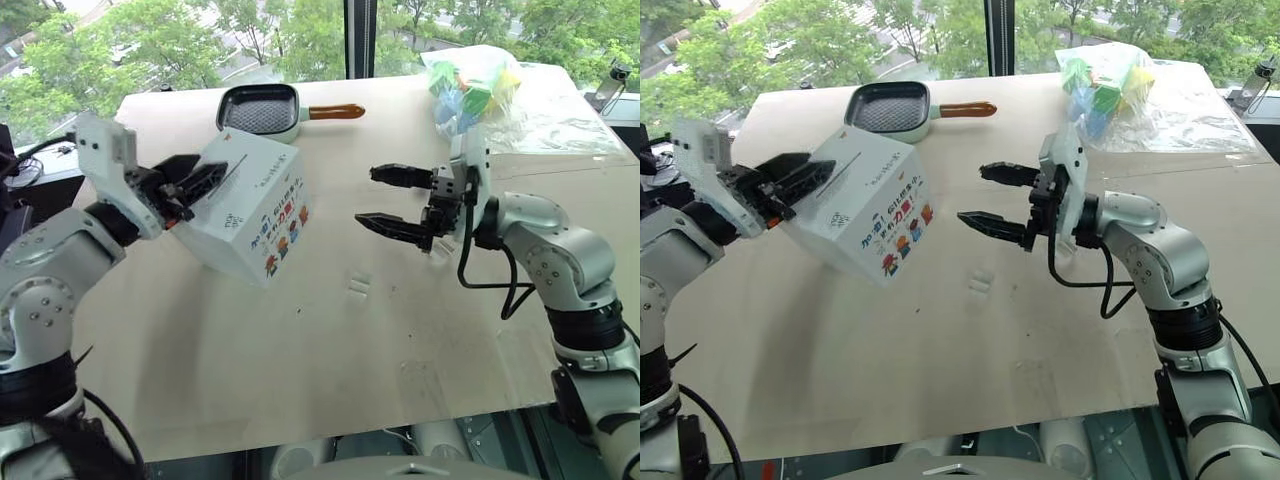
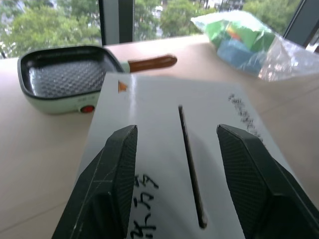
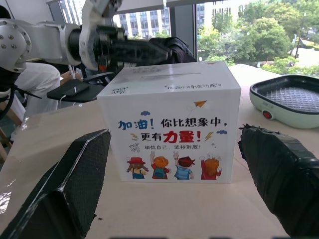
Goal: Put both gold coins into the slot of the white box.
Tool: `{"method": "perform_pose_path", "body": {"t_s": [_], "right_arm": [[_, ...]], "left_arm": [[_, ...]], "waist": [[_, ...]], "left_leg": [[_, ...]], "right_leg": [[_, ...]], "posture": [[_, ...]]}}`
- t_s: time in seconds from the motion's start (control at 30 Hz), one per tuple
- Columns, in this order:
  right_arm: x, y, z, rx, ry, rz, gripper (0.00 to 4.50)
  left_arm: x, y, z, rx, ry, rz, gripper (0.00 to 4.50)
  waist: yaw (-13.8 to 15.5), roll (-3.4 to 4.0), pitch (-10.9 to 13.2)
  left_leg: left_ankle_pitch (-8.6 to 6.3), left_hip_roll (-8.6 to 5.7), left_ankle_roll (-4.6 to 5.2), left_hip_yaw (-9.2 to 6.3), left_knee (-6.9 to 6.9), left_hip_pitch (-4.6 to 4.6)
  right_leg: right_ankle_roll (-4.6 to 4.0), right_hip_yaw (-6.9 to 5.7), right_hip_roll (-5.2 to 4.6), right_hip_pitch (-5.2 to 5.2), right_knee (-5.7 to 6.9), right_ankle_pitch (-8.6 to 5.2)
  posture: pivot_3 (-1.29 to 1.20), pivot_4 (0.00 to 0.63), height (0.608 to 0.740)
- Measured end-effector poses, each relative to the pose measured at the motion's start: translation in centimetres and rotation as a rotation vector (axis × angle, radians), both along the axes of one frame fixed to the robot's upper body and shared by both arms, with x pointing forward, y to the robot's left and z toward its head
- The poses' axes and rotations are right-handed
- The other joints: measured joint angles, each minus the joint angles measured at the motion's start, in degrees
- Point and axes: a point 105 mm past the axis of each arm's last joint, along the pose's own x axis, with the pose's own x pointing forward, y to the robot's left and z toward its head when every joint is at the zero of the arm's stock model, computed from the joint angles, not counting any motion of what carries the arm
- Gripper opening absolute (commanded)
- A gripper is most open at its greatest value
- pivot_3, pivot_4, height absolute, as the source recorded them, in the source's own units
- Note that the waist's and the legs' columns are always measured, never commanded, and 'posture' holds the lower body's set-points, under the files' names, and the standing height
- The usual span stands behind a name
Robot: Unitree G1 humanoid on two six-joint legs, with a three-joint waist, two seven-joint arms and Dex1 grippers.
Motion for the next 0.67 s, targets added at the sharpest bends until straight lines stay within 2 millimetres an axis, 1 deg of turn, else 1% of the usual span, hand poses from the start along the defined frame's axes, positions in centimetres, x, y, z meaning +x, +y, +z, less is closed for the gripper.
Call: {"method": "perform_pose_path", "body": {"t_s": [0.03,0.07,0.1,0.13,0.2,0.23,0.27,0.3,0.33,0.37,0.4,0.43,0.53,0.57,0.67], "right_arm": [[-0.1,-0.5,-0.3,-0.001,0.009,-0.010,4.50],[-0.4,-1.7,-1.2,0.010,0.034,-0.037,4.50],[-0.4,-2.6,-2.0,0.014,0.062,-0.062,4.50],[-0.6,-3.5,-2.8,0.014,0.086,-0.078,4.50],[-1.1,-4.5,-3.7,0.024,0.104,-0.089,4.50],[-1.6,-5.4,-4.2,0.046,0.105,-0.099,4.50],[-1.9,-6.1,-4.9,0.050,0.117,-0.115,4.50],[-2.1,-6.7,-5.4,0.042,0.127,-0.128,4.50],[-2.3,-7.0,-5.8,0.034,0.130,-0.132,4.50],[-2.5,-7.7,-6.4,0.018,0.134,-0.148,4.50],[-2.4,-8.7,-7.2,0.010,0.142,-0.175,4.50],[-2.5,-9.0,-7.6,0.003,0.149,-0.184,4.50],[-2.9,-11.0,-11.1,-0.109,0.187,-0.224,4.50],[-3.1,-11.2,-12.4,-0.143,0.207,-0.225,4.50],[-3.6,-11.1,-14.2,-0.202,0.216,-0.196,4.50]], "left_arm": [[-0.7,-0.5,0.7,-0.015,-0.031,-0.041,2.65],[-2.7,-2.0,2.1,-0.034,-0.093,-0.145,2.65],[-4.1,-3.1,2.4,-0.025,-0.116,-0.211,2.65],[-5.3,-4.1,1.8,0.010,-0.096,-0.262,2.65],[-6.1,-5.1,-0.7,0.063,0.001,-0.285,2.65],[-6.4,-5.3,-3.2,0.116,0.091,-0.262,2.65],[-6.5,-5.3,-5.1,0.145,0.163,-0.244,2.65],[-6.8,-5.5,-6.0,0.159,0.184,-0.236,2.65],[-7.0,-5.7,-6.2,0.174,0.174,-0.229,2.65],[-7.7,-6.1,-7.1,0.188,0.190,-0.231,2.65],[-8.4,-6.6,-9.2,0.199,0.255,-0.237,2.65],[-8.6,-6.7,-9.9,0.204,0.273,-0.237,2.65],[-9.2,-6.6,-13.3,0.215,0.336,-0.191,2.65],[-9.1,-6.4,-14.6,0.225,0.346,-0.166,2.65],[-9.0,-6.3,-16.5,0.239,0.354,-0.139,2.65]], "waist": [[0.02,-0.05,-0.03],[0.08,-0.12,-0.07],[0.06,-0.12,-0.09],[0.01,-0.05,-0.10],[-0.18,-0.01,-0.12],[-0.22,-0.01,-0.12],[-0.15,0.00,-0.10],[-0.08,0.00,-0.09],[-0.07,0.00,-0.09],[-0.05,0.05,-0.12],[0.04,0.10,-0.06],[0.07,0.10,-0.07],[0.33,0.09,-0.08],[0.38,0.07,-0.08],[0.44,0.08,-0.08]], "left_leg": [[-0.01,0.00,0.01,-0.03,0.00,-0.03],[-0.03,0.00,0.06,-0.10,-0.01,-0.10],[-0.09,-0.04,0.15,-0.07,-0.01,-0.08],[-0.11,-0.08,0.17,0.04,-0.05,-0.04],[-0.11,-0.05,0.18,0.20,-0.08,0.04],[-0.10,-0.01,0.17,0.25,-0.10,0.06],[-0.09,0.01,0.16,0.27,-0.10,0.12],[-0.07,0.03,0.11,0.27,-0.09,0.12],[-0.07,0.05,0.10,0.28,-0.09,0.18],[-0.08,0.05,0.12,0.41,-0.12,0.50],[-0.22,0.07,0.37,0.46,-0.15,0.94],[-0.23,0.08,0.38,0.44,-0.15,1.03],[-0.23,0.04,0.41,0.48,-0.11,1.20],[-0.23,0.04,0.41,0.48,-0.08,1.19],[-0.22,0.05,0.41,0.47,-0.07,1.18]], "right_leg": [[0.00,-0.02,-0.04,0.00,-0.07,0.00],[0.00,-0.07,-0.08,0.01,-0.14,0.00],[0.00,-0.06,-0.09,0.02,-0.14,0.00],[0.00,-0.02,-0.11,0.02,-0.19,0.00],[0.01,0.03,-0.08,0.02,-0.21,-0.01],[0.01,0.06,-0.06,0.02,-0.19,-0.01],[0.00,0.08,-0.02,0.03,-0.12,-0.01],[-0.01,0.09,0.02,0.03,-0.10,-0.01],[-0.02,0.09,0.01,0.08,-0.07,-0.01],[-0.04,0.20,0.00,0.35,-0.06,0.00],[-0.05,0.23,0.02,0.80,-0.09,-0.02],[-0.05,0.20,0.03,0.95,-0.13,-0.02],[-0.26,0.18,0.02,1.24,-0.27,-0.15],[-0.26,0.18,0.03,1.24,-0.26,-0.14],[-0.23,0.20,0.01,1.21,-0.22,-0.12]], "posture": [[0.00,0.150,0.721],[0.00,0.150,0.721],[0.00,0.150,0.721],[0.00,0.150,0.721],[0.00,0.150,0.721],[0.00,0.150,0.721],[0.00,0.150,0.721],[0.00,0.150,0.721],[0.00,0.150,0.721],[0.00,0.150,0.721],[0.00,0.150,0.721],[0.00,0.150,0.721],[0.00,0.150,0.721],[0.00,0.150,0.721],[0.00,0.150,0.721]]}}
